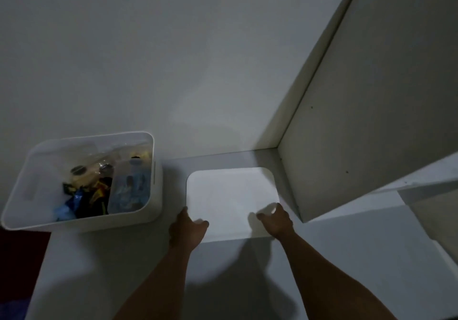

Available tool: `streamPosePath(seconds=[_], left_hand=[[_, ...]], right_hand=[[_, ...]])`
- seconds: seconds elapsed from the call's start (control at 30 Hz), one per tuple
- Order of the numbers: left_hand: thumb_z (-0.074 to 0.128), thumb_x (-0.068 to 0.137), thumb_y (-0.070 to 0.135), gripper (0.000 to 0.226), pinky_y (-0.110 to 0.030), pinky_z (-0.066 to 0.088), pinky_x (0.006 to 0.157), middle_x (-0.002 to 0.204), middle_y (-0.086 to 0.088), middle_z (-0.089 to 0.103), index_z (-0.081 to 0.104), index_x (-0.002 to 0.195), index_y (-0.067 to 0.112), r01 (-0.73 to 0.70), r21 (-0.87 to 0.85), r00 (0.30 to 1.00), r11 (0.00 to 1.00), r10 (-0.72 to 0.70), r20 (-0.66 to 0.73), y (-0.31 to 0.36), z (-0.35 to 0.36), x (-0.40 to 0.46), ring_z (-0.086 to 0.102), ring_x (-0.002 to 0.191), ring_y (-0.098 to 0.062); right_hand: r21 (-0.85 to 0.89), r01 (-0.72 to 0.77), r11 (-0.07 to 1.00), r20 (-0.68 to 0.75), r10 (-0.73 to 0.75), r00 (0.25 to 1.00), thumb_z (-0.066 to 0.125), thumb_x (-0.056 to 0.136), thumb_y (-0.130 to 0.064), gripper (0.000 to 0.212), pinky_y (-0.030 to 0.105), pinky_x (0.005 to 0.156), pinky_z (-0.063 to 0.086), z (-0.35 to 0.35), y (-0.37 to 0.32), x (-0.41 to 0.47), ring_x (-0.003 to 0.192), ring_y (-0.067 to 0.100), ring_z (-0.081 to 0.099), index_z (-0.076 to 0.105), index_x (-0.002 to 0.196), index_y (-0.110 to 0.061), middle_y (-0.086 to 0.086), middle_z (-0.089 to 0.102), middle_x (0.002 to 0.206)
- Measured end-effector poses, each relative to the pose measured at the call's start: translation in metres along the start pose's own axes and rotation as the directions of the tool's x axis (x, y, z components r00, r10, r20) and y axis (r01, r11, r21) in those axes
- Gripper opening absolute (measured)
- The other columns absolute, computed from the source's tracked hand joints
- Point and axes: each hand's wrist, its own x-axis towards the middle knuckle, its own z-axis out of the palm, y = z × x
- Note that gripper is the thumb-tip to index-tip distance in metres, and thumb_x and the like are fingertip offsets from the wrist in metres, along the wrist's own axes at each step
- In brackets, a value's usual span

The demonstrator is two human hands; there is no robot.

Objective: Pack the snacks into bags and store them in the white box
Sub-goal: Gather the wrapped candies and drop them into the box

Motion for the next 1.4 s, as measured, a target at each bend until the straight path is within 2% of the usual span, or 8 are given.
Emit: streamPosePath(seconds=[0.2, 0.33, 0.43, 0.63, 0.93, 1.07, 1.17, 1.4], left_hand=[[0.075, 0.066, 0.042, 0.08, -0.047, 0.053, 0.094, 0.13, -0.018, 0.06, 0.049, 0.135, 0.012, 0.131, -0.352, 0.975, 0.927, -0.185, -0.123, 0.005, 0.015, 0.007, 0.058, 0.115, -0.041], [0.065, 0.062, 0.041, 0.044, -0.039, 0.054, 0.08, 0.087, -0.014, 0.07, 0.071, 0.086, 0.005, 0.089, -0.408, 0.993, 0.909, -0.111, -0.032, 0.014, 0.002, -0.004, 0.067, 0.088, -0.032], [0.066, 0.082, 0.028, 0.031, -0.031, 0.054, 0.073, 0.095, -0.01, 0.073, 0.074, 0.1, 0.003, -0.097, -0.353, 0.987, 0.931, 0.045, -0.153, 0.048, -0.017, -0.034, 0.071, 0.093, -0.03], [0.056, 0.095, 0.016, 0.05, -0.035, 0.045, 0.103, 0.144, -0.01, 0.043, 0.05, 0.144, 0.01, -0.415, -0.3, 0.862, 0.859, 0.267, -0.43, 0.097, -0.107, -0.073, 0.055, 0.124, -0.031], [0.054, 0.093, 0.017, 0.033, -0.03, 0.042, 0.08, 0.118, -0.018, 0.071, 0.072, 0.118, 0.005, -0.347, -0.375, 0.828, 0.86, 0.092, -0.554, 0.007, -0.271, -0.038, 0.065, 0.106, -0.037], [0.056, 0.088, 0.03, 0.033, -0.045, 0.042, 0.097, 0.117, -0.015, 0.069, 0.073, 0.114, 0.018, -0.227, -0.365, 0.808, 0.903, -0.035, -0.589, -0.05, -0.318, -0.01, 0.061, 0.11, -0.041], [0.055, 0.085, 0.032, 0.037, -0.052, 0.037, 0.108, 0.123, -0.012, 0.068, 0.072, 0.117, 0.023, -0.192, -0.371, 0.806, 0.909, -0.069, -0.588, -0.073, -0.341, 0.008, 0.058, 0.114, -0.042], [0.042, 0.077, 0.021, 0.045, -0.042, 0.051, 0.078, 0.1, -0.019, 0.071, 0.071, 0.107, 0.004, -0.329, -0.356, 0.823, 0.875, 0.08, -0.563, -0.117, -0.346, 0.038, 0.063, 0.093, -0.041]], right_hand=[[0.105, -0.09, 0.99, -0.055, 0.096, 0.994, 0.069, 0.09, -0.048, 0.08, 0.047, 0.11, 0.039, -0.006, 0.024, 0.008, 0.136, 0.045, 0.043, 0.036, 0.154, -0.015, 0.025, 0.039, 0.151], [0.201, -0.073, 0.977, -0.162, 0.106, 0.981, 0.066, 0.095, -0.031, 0.056, 0.045, 0.106, 0.045, -0.027, 0.035, 0.001, 0.128, 0.043, 0.055, 0.055, 0.144, -0.005, 0.024, 0.059, 0.14], [0.255, -0.032, 0.966, -0.212, 0.088, 0.973, 0.063, 0.095, -0.034, 0.053, 0.045, 0.105, 0.044, -0.046, 0.022, -0.018, 0.125, 0.046, 0.057, 0.061, 0.135, 0.001, 0.026, 0.063, 0.134], [0.452, 0.178, 0.874, -0.291, -0.044, 0.956, 0.062, 0.095, -0.026, 0.037, 0.05, 0.088, 0.057, -0.056, -0.059, -0.065, 0.096, 0.04, 0.066, 0.072, 0.11, 0.006, 0.019, 0.068, 0.098], [0.54, 0.386, 0.747, -0.284, -0.27, 0.92, 0.058, 0.095, -0.013, 0.021, 0.028, 0.046, 0.051, 0.03, -0.194, -0.142, 0.068, 0.021, 0.063, 0.074, 0.108, -0.01, 0.01, 0.07, 0.09], [0.534, 0.385, 0.753, -0.203, -0.327, 0.923, 0.059, 0.091, -0.011, 0.031, 0.05, 0.081, 0.061, 0.092, -0.235, -0.157, 0.095, 0.033, 0.071, 0.075, 0.116, -0.004, 0.011, 0.074, 0.1], [0.553, 0.362, 0.75, -0.185, -0.313, 0.932, 0.057, 0.092, -0.007, 0.03, 0.043, 0.092, 0.057, 0.13, -0.251, -0.166, 0.1, 0.03, 0.068, 0.072, 0.118, -0.004, 0.013, 0.073, 0.11], [0.549, 0.351, 0.759, -0.224, -0.271, 0.936, 0.052, 0.097, -0.011, 0.035, 0.048, 0.104, 0.052, 0.172, -0.264, -0.173, 0.115, 0.033, 0.063, 0.066, 0.13, -0.011, 0.012, 0.069, 0.123]])
